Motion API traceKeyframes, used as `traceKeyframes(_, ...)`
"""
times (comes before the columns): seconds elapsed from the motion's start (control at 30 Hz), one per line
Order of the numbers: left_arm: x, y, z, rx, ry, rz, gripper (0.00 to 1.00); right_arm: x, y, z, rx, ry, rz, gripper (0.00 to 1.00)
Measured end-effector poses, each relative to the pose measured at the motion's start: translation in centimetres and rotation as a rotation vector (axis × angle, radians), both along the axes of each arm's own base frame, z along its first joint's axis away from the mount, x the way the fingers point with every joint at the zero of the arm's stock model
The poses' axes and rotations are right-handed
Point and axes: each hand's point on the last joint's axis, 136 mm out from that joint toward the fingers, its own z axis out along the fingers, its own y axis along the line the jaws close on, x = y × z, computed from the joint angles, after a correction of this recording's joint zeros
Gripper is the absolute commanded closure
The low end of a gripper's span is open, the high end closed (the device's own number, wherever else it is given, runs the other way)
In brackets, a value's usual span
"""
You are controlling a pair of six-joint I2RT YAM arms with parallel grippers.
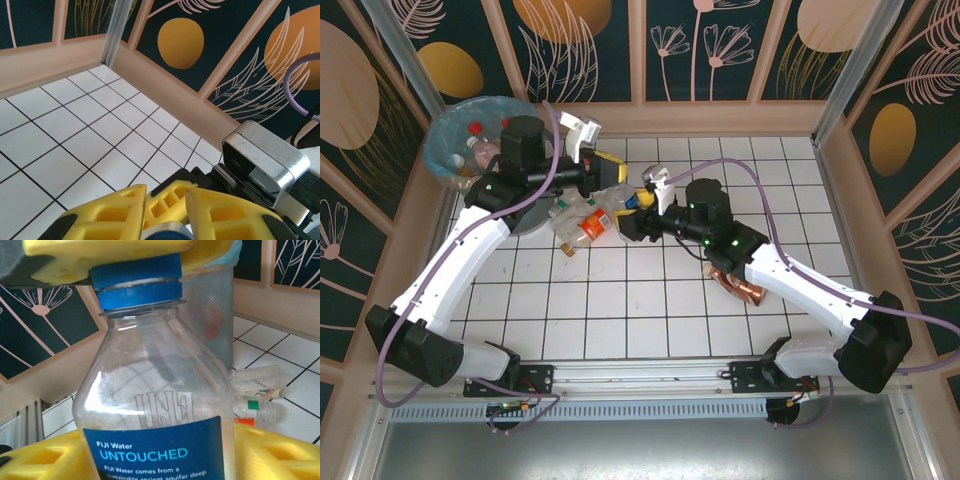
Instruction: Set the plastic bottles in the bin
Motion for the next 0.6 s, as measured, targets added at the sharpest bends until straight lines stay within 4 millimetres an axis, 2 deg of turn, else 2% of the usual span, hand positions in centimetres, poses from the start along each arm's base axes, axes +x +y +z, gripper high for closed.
traceKeyframes(0.2, 0.5, 1.6, 2.3, -0.011, -0.073, 0.121, 1.0, 0.9, -0.5, 0.3, 0.014, -0.002, -0.055, 0.01)
traceKeyframes(0.4, 2.3, 4.2, 3.9, 0.006, -0.135, 0.325, 1.0, 1.4, -0.6, 0.8, 0.025, -0.018, -0.081, 0.01)
traceKeyframes(0.6, 4.9, 8.4, 6.2, 0.041, -0.211, 0.61, 1.0, 1.5, -0.7, 0.8, 0.025, -0.02, -0.091, 0.01)
